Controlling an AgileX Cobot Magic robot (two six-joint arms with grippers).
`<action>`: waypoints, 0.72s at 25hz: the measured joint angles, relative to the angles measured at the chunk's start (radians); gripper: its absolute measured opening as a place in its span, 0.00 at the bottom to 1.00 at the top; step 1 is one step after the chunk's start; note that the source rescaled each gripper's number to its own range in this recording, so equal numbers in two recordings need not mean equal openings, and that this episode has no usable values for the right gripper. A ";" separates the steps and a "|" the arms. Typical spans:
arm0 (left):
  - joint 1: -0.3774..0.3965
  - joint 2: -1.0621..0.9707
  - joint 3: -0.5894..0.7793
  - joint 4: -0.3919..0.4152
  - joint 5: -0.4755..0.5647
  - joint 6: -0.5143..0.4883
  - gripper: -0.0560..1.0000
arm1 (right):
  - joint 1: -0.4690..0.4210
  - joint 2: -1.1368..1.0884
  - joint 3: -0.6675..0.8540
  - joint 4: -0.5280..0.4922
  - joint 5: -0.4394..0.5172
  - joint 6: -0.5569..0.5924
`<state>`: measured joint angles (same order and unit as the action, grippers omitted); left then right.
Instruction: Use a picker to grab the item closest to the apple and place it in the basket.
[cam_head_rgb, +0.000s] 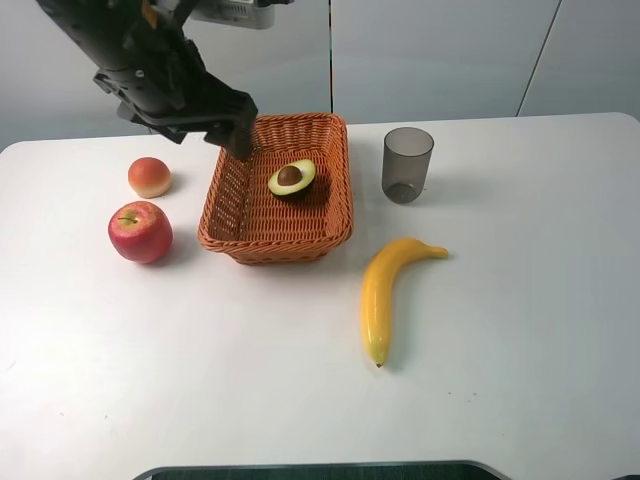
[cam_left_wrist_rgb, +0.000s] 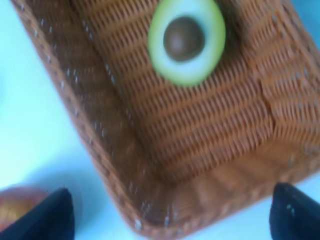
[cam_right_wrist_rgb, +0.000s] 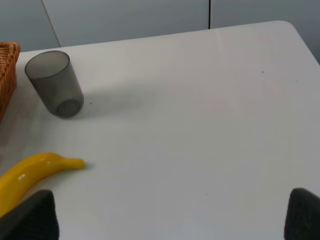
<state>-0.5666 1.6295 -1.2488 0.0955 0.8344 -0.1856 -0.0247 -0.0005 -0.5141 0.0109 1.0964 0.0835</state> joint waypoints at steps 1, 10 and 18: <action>0.000 -0.034 0.028 0.000 -0.001 0.003 1.00 | 0.000 0.000 0.000 0.000 0.000 0.000; 0.000 -0.436 0.283 -0.011 -0.014 0.005 1.00 | 0.000 0.000 0.000 0.000 0.000 0.002; 0.189 -0.814 0.439 -0.004 0.067 -0.035 1.00 | 0.000 0.000 0.000 0.000 0.000 0.002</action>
<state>-0.3773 0.8159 -0.8097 0.0913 0.9013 -0.2210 -0.0247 -0.0005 -0.5141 0.0109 1.0964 0.0854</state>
